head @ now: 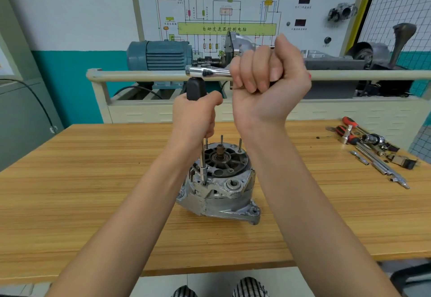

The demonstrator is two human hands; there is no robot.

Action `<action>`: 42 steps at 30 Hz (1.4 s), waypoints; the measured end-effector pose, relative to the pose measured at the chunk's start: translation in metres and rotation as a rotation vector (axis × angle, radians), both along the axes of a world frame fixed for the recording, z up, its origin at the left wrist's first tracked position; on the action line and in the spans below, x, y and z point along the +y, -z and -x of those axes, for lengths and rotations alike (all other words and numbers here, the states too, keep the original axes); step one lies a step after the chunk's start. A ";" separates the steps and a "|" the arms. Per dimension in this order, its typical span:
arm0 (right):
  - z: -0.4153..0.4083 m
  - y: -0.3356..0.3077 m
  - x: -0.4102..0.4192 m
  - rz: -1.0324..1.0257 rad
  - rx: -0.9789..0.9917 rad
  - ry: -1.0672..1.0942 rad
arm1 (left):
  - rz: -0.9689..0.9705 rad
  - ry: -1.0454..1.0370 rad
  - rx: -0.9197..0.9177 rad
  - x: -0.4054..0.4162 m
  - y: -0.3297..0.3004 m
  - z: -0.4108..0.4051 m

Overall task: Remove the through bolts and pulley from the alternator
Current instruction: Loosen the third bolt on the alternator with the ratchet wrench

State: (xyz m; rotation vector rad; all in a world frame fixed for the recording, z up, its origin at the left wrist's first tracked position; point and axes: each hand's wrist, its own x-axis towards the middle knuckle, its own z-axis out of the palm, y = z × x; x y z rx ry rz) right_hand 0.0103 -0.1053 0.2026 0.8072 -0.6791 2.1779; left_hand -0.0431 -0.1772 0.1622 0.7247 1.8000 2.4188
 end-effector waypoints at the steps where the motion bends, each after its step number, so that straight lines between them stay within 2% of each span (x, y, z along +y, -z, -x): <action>1: -0.002 0.002 -0.008 -0.045 0.056 0.102 | -0.014 -0.070 -0.005 0.003 0.001 -0.001; 3: -0.005 0.005 -0.021 -0.106 0.138 0.254 | -0.032 -0.156 0.002 0.006 0.002 -0.002; 5: -0.006 0.004 -0.022 -0.134 0.150 0.260 | -0.036 -0.134 0.020 0.004 0.003 -0.003; 8: -0.004 -0.004 -0.006 -0.105 0.051 0.064 | 0.014 0.067 0.069 -0.007 0.001 -0.001; 12: 0.006 -0.012 0.018 0.096 -0.137 -0.290 | 0.058 0.393 0.080 -0.021 -0.003 0.006; 14: 0.009 -0.012 0.021 0.164 -0.162 -0.362 | 0.064 0.453 0.066 -0.021 -0.004 0.006; 17: 0.006 -0.009 0.014 0.122 -0.124 -0.262 | 0.051 0.313 0.030 -0.015 -0.004 0.003; 21: -0.004 0.001 -0.014 -0.088 0.045 0.149 | 0.005 -0.010 -0.001 -0.003 -0.002 -0.002; 24: -0.006 0.002 -0.029 -0.151 0.131 0.378 | -0.004 -0.112 -0.003 0.001 -0.001 -0.003; 26: -0.005 -0.001 -0.024 -0.146 0.129 0.304 | 0.027 -0.057 0.023 -0.002 0.000 -0.002; 29: -0.002 -0.008 -0.003 -0.090 0.018 0.017 | 0.043 0.190 0.078 -0.013 0.000 0.002; 32: 0.006 -0.011 0.018 0.101 -0.126 -0.292 | 0.054 0.407 0.093 -0.021 -0.001 0.006; 34: 0.009 -0.011 0.025 0.206 -0.166 -0.374 | 0.081 0.423 0.087 -0.019 -0.002 0.006; 38: 0.005 -0.009 0.017 0.182 -0.141 -0.239 | 0.074 0.196 0.044 -0.009 -0.002 0.002; 42: -0.007 0.000 -0.005 -0.056 0.049 0.078 | 0.009 -0.042 0.041 0.002 0.003 -0.001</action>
